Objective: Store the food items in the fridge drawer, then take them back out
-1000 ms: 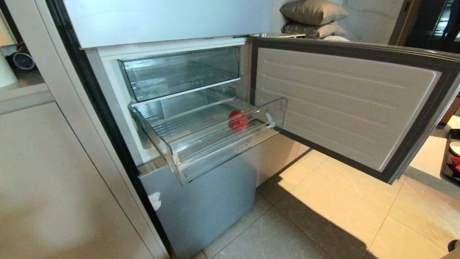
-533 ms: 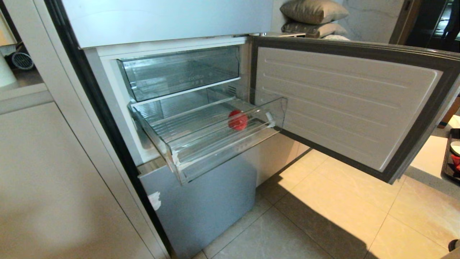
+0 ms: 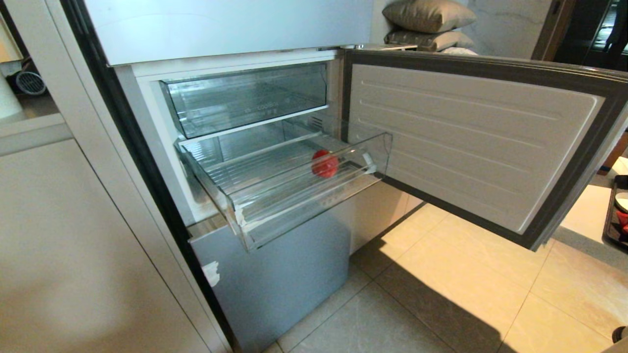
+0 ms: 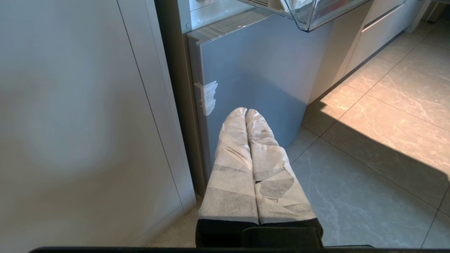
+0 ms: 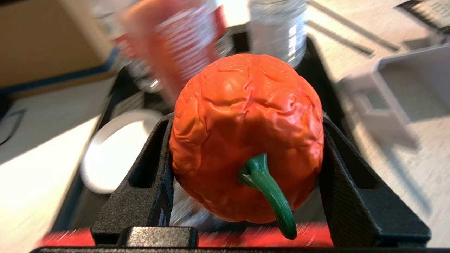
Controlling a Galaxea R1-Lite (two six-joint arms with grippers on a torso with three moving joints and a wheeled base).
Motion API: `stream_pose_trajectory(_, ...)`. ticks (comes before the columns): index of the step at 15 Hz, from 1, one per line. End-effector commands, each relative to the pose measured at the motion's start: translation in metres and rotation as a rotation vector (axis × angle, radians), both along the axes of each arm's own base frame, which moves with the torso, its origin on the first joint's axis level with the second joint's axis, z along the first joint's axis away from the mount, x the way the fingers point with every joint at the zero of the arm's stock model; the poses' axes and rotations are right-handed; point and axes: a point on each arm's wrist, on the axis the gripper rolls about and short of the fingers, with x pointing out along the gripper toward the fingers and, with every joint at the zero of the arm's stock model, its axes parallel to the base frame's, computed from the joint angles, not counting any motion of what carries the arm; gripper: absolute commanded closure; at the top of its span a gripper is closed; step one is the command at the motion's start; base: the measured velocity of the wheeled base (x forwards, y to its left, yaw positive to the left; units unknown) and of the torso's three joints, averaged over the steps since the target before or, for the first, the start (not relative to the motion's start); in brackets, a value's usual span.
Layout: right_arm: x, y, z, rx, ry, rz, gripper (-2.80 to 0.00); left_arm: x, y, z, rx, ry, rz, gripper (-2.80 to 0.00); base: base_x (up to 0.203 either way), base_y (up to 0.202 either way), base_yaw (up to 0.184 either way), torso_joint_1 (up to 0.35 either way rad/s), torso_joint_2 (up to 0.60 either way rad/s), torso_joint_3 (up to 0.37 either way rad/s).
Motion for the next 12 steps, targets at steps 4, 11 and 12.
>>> stream_pose_trajectory(4, 0.013, -0.034, -0.028, 0.034, -0.010, 0.006, 0.00, 0.000, 0.000, 0.000, -0.002, 0.000, 0.001, 0.00, 0.000, 0.000, 0.000, 0.000, 0.00, 0.000)
stream_pose_trajectory(11, 0.024, -0.051, -0.048, 0.080, -0.039, -0.001, 0.00, 0.000, 0.000, 0.000, -0.002, 0.000, 0.001, 0.00, 0.000, 0.000, 0.000, 0.000, 0.00, 0.000)
stream_pose_trajectory(12, 0.025, -0.052, -0.051, 0.084, -0.035, -0.001, 0.00, 0.000, 0.000, 0.000, -0.001, 0.000, 0.001, 0.00, 0.000, 0.000, 0.000, 0.000, 0.00, 0.000)
